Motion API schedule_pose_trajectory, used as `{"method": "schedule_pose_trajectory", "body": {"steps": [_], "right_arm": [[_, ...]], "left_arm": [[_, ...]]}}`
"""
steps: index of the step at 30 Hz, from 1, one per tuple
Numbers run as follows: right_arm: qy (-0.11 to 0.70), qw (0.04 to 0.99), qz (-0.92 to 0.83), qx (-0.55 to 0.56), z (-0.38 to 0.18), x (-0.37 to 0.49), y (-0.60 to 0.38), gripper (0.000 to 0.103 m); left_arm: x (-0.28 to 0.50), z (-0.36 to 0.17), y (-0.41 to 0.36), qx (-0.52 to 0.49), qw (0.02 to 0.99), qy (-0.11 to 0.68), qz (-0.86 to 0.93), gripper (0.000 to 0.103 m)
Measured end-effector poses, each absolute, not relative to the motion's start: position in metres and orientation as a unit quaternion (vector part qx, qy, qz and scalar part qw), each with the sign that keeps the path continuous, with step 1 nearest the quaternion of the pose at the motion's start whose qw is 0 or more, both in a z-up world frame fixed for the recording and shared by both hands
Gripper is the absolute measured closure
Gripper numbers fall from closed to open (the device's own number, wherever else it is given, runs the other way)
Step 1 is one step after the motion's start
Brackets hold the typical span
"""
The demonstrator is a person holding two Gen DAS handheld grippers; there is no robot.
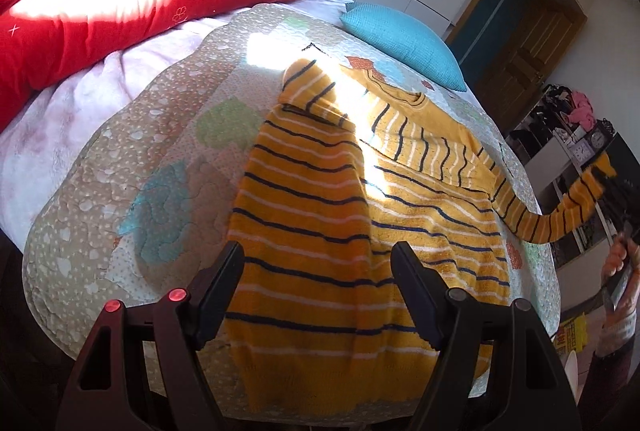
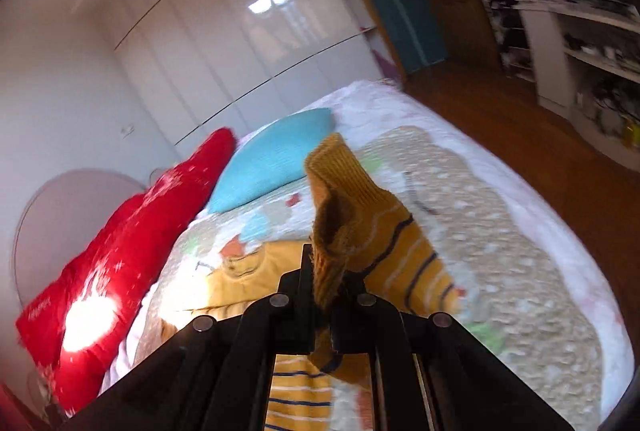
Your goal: Fold small clothes
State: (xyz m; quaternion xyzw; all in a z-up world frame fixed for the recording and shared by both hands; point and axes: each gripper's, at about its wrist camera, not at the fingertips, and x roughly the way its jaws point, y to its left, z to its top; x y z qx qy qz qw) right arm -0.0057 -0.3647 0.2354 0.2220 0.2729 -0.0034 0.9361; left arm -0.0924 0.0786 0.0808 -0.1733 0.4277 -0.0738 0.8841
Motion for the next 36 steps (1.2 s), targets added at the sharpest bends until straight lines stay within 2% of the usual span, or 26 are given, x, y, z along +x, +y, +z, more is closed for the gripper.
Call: {"method": "schedule_pose_trajectory", "body": {"steps": [4,9,15,18,21,22,28,33,36], "right_arm": [[0.321,0.928,0.104,0.159,0.219,0.071,-0.241,0.097],[0.394,0.899,0.169,0.083,0.158,0.141,-0.104,0.097],[0.477,0.856,0.196,0.039,0.064,0.182,-0.027,0.097],[0.498,0.846,0.19,0.016,0.036,0.187,-0.012,0.088],[0.498,0.842,0.207,-0.002,0.037,0.183,0.002,0.056],[0.501,0.838,0.219,-0.007,0.042,0.18,0.009,0.054],[0.485,0.832,0.269,0.025,0.094,0.129,-0.03,0.05],[0.482,0.849,0.215,0.028,0.116,0.07,-0.123,0.048],[0.479,0.862,0.157,0.046,0.119,0.033,-0.189,0.043]], "left_arm": [[-0.098,0.074,0.1,-0.182,0.885,0.424,-0.057,0.028],[-0.106,0.065,0.133,-0.186,0.89,0.414,-0.028,0.028],[-0.111,0.053,0.162,-0.185,0.891,0.414,-0.008,0.028],[-0.111,0.047,0.172,-0.191,0.888,0.418,-0.006,0.028],[-0.11,0.043,0.176,-0.202,0.885,0.419,-0.004,0.028],[-0.11,0.043,0.176,-0.205,0.885,0.419,-0.003,0.028],[-0.115,0.051,0.17,-0.214,0.885,0.413,-0.013,0.028],[-0.114,0.048,0.163,-0.232,0.877,0.42,-0.03,0.028],[-0.112,0.043,0.156,-0.253,0.866,0.43,-0.047,0.028]]}}
